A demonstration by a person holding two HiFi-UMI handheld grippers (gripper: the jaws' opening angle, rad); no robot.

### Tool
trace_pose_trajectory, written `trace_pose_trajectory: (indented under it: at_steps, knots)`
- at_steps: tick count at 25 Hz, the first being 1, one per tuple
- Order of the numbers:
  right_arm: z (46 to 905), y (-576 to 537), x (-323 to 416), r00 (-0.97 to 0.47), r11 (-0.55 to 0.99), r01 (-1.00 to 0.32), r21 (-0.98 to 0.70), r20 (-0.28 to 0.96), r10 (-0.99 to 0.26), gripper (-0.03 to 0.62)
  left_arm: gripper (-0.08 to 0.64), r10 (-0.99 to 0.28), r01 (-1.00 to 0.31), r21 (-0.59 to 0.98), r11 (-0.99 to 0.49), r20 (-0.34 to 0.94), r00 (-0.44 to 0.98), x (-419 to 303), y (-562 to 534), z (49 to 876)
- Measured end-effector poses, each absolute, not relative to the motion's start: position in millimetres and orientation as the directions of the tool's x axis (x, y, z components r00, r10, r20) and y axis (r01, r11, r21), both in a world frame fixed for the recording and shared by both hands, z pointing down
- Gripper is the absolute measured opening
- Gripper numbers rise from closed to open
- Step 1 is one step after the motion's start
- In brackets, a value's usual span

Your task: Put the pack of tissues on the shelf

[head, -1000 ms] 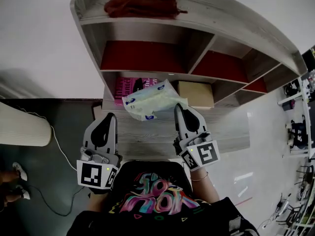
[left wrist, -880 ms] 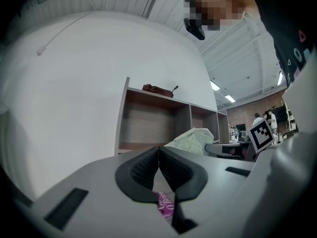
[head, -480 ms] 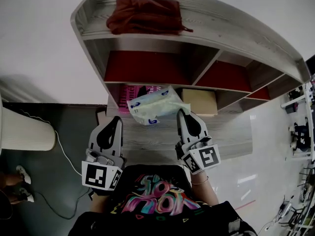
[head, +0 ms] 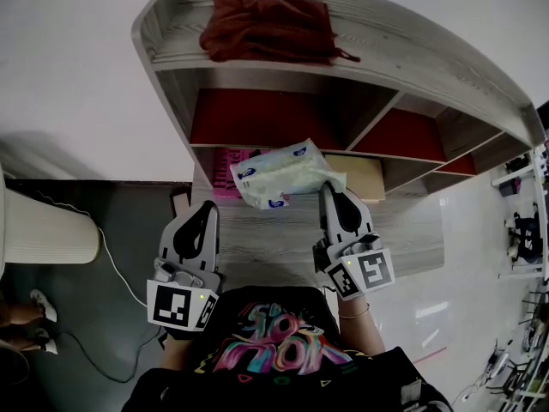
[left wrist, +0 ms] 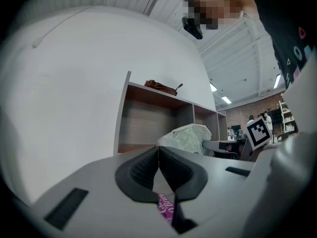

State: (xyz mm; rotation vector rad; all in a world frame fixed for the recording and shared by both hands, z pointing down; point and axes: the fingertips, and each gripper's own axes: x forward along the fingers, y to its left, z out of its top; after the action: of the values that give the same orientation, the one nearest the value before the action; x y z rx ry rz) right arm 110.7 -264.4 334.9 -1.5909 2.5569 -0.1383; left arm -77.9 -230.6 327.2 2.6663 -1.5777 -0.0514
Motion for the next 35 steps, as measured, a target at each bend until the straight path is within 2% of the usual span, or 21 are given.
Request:
trace_pose_trajectory:
  at_steps: [21,35]
  knots:
    - [307.2,-322.5,88.6,-0.304,0.330,-0.938,-0.104,-0.207,-0.930,0.017,0.025,-0.849,-0.847,0.067,-0.527,-0.018,0.527,-72.0,-229.2,331.5]
    - [319.2,-350.0,97.1,-0.170,0.190,-0.975,-0.115,-0.163,-0.972,0.006,0.025,-0.830,-0.828,0.061,-0.558,-0.021,0.558,-57.1,-210.1,325.4]
